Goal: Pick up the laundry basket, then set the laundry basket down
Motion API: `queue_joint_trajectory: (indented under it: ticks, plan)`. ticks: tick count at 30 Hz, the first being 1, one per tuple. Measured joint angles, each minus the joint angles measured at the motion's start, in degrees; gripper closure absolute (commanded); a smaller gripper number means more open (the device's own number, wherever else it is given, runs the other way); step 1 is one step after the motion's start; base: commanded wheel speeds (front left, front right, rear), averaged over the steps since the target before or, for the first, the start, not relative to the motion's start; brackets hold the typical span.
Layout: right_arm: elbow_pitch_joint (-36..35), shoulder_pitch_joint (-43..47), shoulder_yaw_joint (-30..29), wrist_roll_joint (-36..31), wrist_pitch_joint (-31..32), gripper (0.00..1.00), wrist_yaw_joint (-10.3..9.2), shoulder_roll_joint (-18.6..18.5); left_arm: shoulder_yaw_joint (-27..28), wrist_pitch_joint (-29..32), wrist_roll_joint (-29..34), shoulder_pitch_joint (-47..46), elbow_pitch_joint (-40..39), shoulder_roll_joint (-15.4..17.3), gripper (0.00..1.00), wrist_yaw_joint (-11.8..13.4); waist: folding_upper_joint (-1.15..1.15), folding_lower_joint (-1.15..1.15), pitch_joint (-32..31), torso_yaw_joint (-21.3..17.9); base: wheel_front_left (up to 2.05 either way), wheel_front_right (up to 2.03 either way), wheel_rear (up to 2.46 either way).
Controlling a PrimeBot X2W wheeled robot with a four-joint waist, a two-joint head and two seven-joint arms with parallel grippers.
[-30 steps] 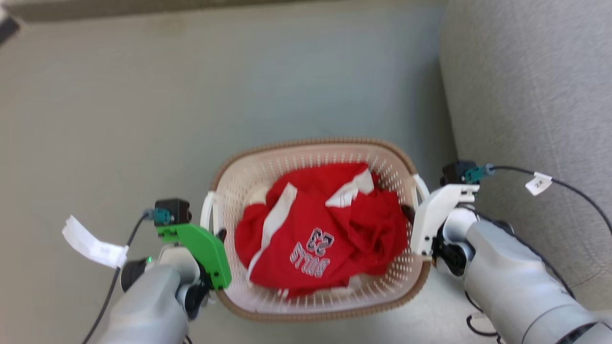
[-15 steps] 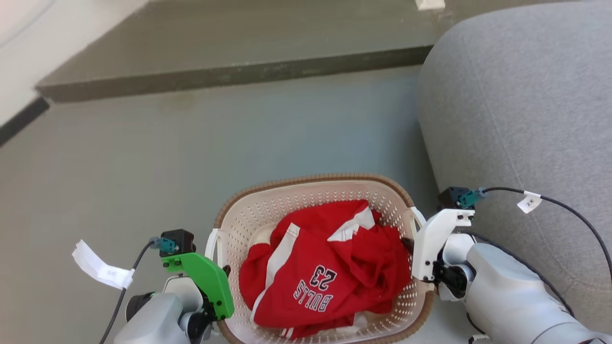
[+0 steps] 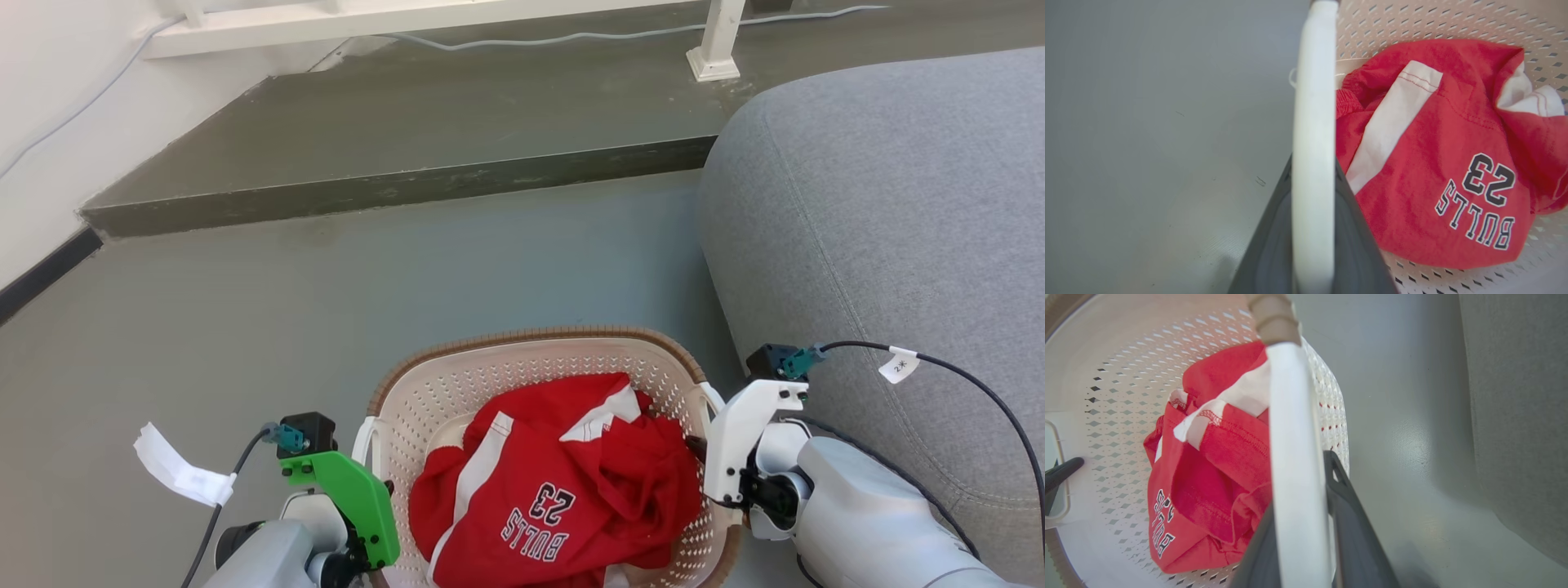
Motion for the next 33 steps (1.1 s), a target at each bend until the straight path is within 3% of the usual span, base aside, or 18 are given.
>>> queue_joint_trajectory:
  ticks: [33]
  plan:
    - [-0.08, 0.08, 2.85, 2.82, 2.61, 1.00, 0.00, -0.03, -0.82, 1.78, -1.11, -0.49, 2.49, -0.14, 1.00, -0.01, 0.00, 0.00, 1.43, 0.04, 0.00, 0.00, 0.00]
